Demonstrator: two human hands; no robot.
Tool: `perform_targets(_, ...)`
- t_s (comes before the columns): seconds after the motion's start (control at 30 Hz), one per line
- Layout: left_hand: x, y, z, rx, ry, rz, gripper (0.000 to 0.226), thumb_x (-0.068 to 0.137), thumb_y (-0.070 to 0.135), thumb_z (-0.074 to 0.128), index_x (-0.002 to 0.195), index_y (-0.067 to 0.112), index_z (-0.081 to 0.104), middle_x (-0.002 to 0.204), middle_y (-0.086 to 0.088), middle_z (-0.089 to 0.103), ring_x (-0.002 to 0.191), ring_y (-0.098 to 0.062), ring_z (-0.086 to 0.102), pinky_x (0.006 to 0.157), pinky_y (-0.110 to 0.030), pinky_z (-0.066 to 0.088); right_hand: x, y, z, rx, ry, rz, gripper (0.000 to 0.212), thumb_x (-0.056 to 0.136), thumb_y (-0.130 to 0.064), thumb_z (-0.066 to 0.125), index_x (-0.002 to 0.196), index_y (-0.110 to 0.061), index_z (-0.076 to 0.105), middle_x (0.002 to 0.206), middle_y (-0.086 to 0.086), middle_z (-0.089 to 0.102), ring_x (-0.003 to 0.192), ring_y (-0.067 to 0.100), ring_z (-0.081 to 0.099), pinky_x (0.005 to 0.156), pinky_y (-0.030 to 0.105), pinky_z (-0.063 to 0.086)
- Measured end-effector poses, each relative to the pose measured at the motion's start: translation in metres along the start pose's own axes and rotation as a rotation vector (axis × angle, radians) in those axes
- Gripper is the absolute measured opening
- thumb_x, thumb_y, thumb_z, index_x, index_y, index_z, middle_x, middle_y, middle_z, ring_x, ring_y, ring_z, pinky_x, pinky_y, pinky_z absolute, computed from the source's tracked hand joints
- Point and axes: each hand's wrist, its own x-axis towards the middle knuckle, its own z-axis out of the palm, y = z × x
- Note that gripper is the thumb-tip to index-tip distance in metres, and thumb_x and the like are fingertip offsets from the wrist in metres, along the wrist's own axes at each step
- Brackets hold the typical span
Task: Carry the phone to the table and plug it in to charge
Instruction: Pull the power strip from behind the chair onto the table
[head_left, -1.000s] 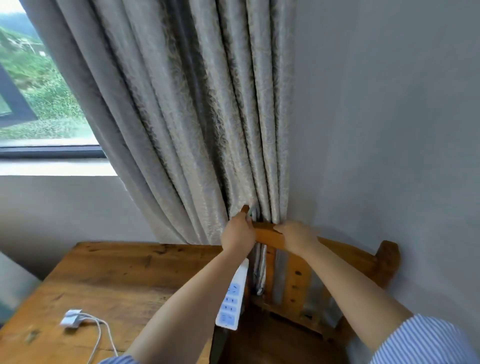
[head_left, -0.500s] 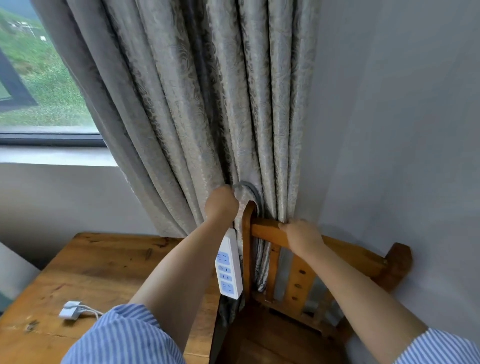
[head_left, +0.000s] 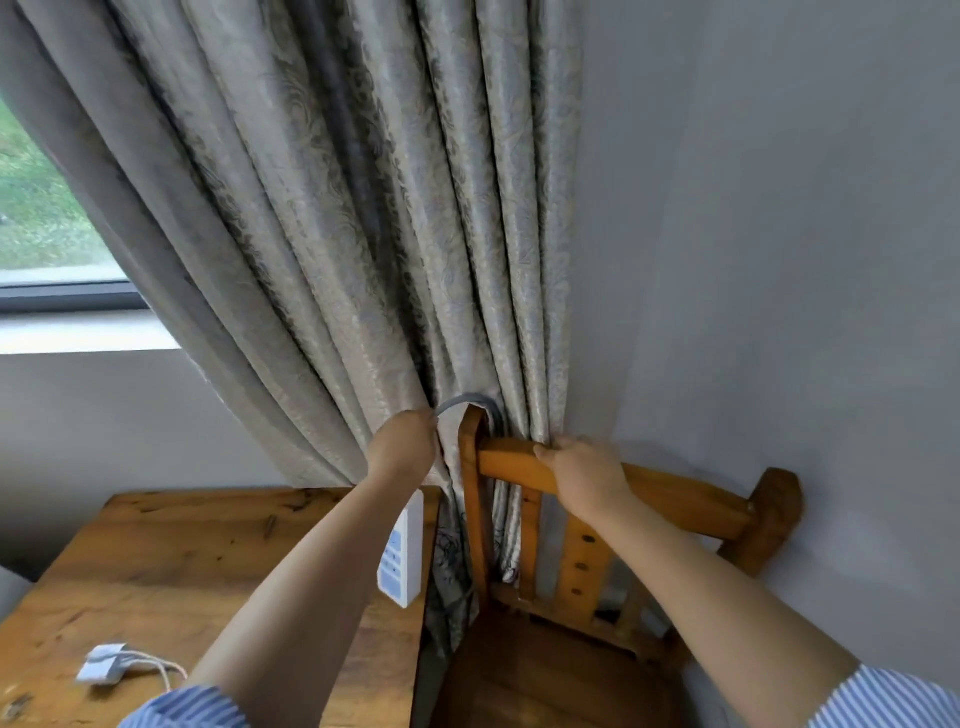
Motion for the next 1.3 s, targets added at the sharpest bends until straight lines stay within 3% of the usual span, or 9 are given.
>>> perform_targets(0.27,0.037,-0.008,0.003,0.009,-0.112,-0.09,0.027,0.098,0.008,0.037,0.112,-0.006,0.055,0.117,-0.026,0.059,0.106,-0.038,0.057,0.084,-0.041,0.049,0.003,0.003,0.002,0.039,-0.008,-0.022,0.04,0.097,-0.011,0.031,0.136,-0.016,0.033,0.135,0.018,0.045,0.118,0.032,0.045,0.095,0.037,0.042)
perform_targets(0.5,0.01,-0.021,-0.002,-0.025,-0.065,0.045,0.033,0.099,0.015,0.033,0.093,-0.003,0.059,0.096,-0.026,0.065,0.087,-0.038,0.06,0.068,-0.042,0.047,0.004,0.002,-0.001,-0.025,0.008,0.015,0.046,0.091,-0.003,0.038,0.135,-0.016,0.036,0.132,0.016,0.048,0.114,0.035,0.046,0.088,0.038,0.045)
perform_targets(0.63,-0.007,-0.032,-0.02,0.052,-0.005,0.106,0.033,0.1,0.02,0.031,0.092,0.0,0.057,0.069,-0.009,0.056,0.067,-0.03,0.05,0.049,-0.028,0.03,-0.001,-0.005,-0.005,-0.051,0.01,0.048,0.041,0.093,-0.005,0.033,0.133,-0.013,0.038,0.128,0.019,0.05,0.112,0.034,0.048,0.087,0.038,0.045)
perform_targets(0.83,-0.051,-0.065,-0.049,0.067,0.056,0.09,0.029,0.099,0.02,0.035,0.096,0.003,0.059,0.092,-0.018,0.066,0.068,-0.024,0.045,0.058,-0.032,0.034,0.002,-0.045,-0.018,-0.177,-0.034,0.111,0.022,0.085,0.002,0.043,0.1,0.0,0.059,0.11,0.016,0.06,0.101,0.03,0.056,0.072,0.031,0.041)
perform_targets(0.9,-0.066,-0.077,-0.057,0.024,0.081,0.075,0.027,0.098,0.018,0.038,0.098,0.004,0.061,0.094,-0.018,0.066,0.072,-0.028,0.051,0.061,-0.032,0.037,0.004,-0.066,-0.019,-0.111,0.024,0.068,0.02,0.088,-0.003,0.043,0.098,0.0,0.059,0.106,0.016,0.061,0.095,0.031,0.058,0.065,0.031,0.041)
perform_targets(0.97,-0.081,-0.09,-0.064,-0.023,0.093,0.082,0.025,0.096,0.016,0.042,0.099,0.002,0.063,0.092,-0.018,0.066,0.08,-0.033,0.058,0.066,-0.037,0.045,0.006,-0.087,-0.015,0.07,0.086,-0.027,0.027,0.092,-0.01,0.041,0.113,0.001,0.053,0.111,0.018,0.059,0.097,0.033,0.058,0.065,0.033,0.047)
perform_targets(1.03,-0.095,-0.104,-0.071,-0.073,0.097,0.101,0.023,0.095,0.013,0.045,0.097,-0.001,0.064,0.085,-0.018,0.064,0.078,-0.033,0.059,0.07,-0.041,0.049,0.006,-0.109,-0.009,0.27,0.021,-0.115,0.038,0.094,-0.015,0.039,0.131,-0.005,0.039,0.131,0.018,0.05,0.114,0.034,0.051,0.086,0.04,0.05)
perform_targets(1.13,-0.116,-0.131,-0.082,-0.092,0.104,0.17,0.02,0.093,0.009,0.049,0.09,-0.004,0.064,0.075,-0.017,0.06,0.073,-0.034,0.057,0.066,-0.037,0.045,0.005,-0.149,-0.002,0.463,-0.105,-0.201,0.046,0.096,-0.017,0.038,0.14,-0.011,0.025,0.148,0.01,0.033,0.133,0.028,0.034,0.106,0.039,0.035)
perform_targets(1.3,-0.134,-0.179,-0.09,-0.103,0.063,0.253,0.019,0.091,0.006,0.052,0.084,-0.008,0.063,0.08,-0.027,0.065,0.074,-0.037,0.059,0.067,-0.04,0.046,-0.004,-0.189,0.007,0.608,-0.202,-0.22,0.027,0.097,-0.022,0.038,0.112,-0.008,0.056,0.109,0.021,0.064,0.101,0.036,0.059,0.087,0.046,0.048)
